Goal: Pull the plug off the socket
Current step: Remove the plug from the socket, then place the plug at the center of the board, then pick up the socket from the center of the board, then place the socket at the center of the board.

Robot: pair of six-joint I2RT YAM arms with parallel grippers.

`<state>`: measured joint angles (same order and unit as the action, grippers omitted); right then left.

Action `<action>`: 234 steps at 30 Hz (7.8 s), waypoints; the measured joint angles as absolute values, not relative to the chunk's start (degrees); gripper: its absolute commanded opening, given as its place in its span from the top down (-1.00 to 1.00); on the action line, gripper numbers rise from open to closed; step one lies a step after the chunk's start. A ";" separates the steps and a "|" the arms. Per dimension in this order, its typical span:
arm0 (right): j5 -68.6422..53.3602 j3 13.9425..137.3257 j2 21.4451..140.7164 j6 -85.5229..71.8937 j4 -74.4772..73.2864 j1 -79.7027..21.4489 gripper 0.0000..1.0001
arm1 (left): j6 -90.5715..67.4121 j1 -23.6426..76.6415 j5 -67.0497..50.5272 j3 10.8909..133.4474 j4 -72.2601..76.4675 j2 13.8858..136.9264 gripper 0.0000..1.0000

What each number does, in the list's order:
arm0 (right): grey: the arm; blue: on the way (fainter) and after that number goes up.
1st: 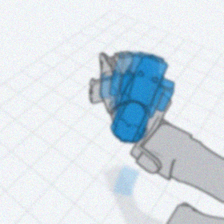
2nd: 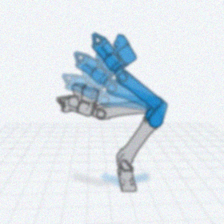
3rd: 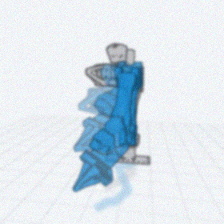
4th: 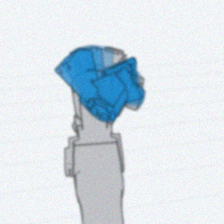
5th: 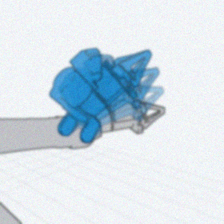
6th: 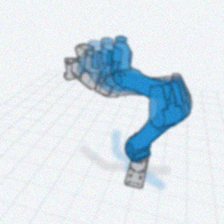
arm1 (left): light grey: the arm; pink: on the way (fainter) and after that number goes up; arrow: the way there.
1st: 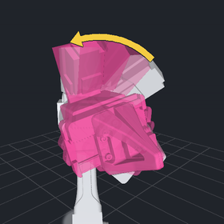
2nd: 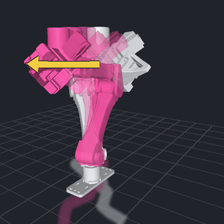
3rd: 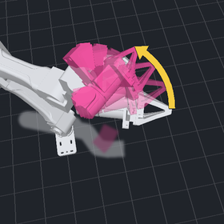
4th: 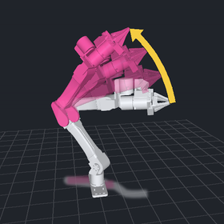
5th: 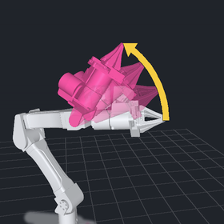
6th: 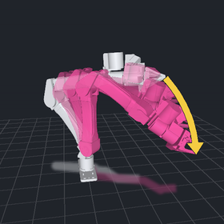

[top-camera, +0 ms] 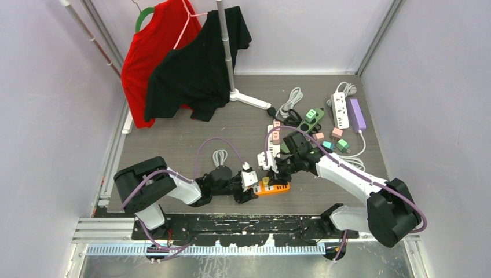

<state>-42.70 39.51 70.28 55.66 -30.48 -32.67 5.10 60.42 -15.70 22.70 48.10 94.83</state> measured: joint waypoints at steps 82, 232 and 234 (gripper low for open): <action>-53.47 41.04 69.63 63.24 -39.16 -23.57 0.98 | -3.05 59.29 -19.94 23.97 56.90 100.25 1.00; -47.92 43.62 64.12 -8.93 -10.79 15.51 -0.52 | -36.03 2.74 -3.51 13.23 -6.66 34.59 1.00; -47.94 43.62 64.12 -8.93 -10.79 15.51 -0.51 | -36.77 1.26 -3.95 13.23 -6.26 35.88 1.00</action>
